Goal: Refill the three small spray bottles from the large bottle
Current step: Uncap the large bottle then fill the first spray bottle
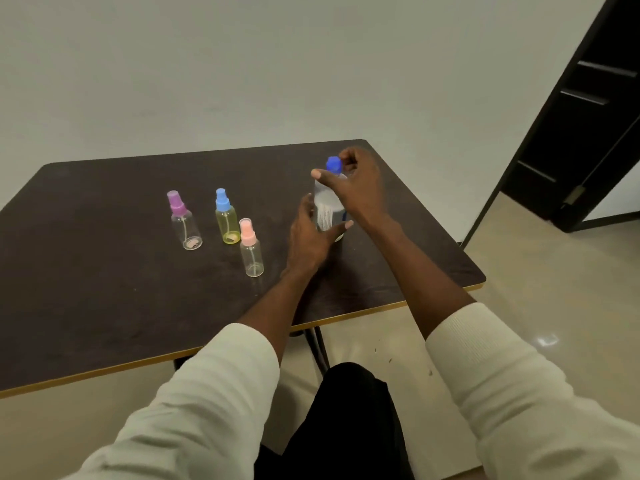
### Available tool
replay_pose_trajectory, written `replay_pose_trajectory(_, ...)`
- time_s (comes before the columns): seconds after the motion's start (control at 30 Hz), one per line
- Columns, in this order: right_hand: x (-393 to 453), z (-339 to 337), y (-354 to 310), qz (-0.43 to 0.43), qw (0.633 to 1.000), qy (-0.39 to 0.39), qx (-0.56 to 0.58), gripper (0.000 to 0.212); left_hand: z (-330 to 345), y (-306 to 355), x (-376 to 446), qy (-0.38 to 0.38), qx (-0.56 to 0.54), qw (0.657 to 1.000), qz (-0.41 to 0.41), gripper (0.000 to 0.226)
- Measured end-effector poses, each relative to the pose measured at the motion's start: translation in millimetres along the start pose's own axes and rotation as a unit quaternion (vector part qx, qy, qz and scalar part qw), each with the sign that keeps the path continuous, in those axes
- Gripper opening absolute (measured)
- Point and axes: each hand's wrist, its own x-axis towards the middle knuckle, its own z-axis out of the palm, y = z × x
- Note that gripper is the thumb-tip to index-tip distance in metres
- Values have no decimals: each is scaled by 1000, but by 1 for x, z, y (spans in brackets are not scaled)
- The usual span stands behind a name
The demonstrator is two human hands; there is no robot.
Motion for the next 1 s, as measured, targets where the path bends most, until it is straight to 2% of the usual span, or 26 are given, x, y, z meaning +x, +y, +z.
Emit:
replay_pose_trajectory(0.1,4,8,3,-18,1000,19,-15,40,1,-2,2,-9,8,1000,8,79)
replay_pose_trajectory(0.27,6,9,7,9,999,22,29,24,2,-1,3,0,12,1000,13,77)
replay_pose_trajectory(0.43,7,2,9,50,994,-22,95,31,3,-3,2,2,27,1000,13,80)
replay_pose_trajectory(0.57,9,-3,4,32,996,-47,68,18,2,-1,1,4,34,999,20,77)
replay_pose_trajectory(0.67,7,0,3,8,998,-27,49,26,2,-1,0,-3,45,999,15,79)
replay_pose_trajectory(0.73,6,2,3,4,999,-12,40,24,3,0,0,-5,47,999,10,81)
replay_pose_trajectory(0.87,3,2,3,37,996,-2,84,26,1,-1,-1,-3,45,999,17,81)
replay_pose_trajectory(1.0,2,2,3,37,994,4,103,18,2,-2,-1,-2,51,999,20,79)
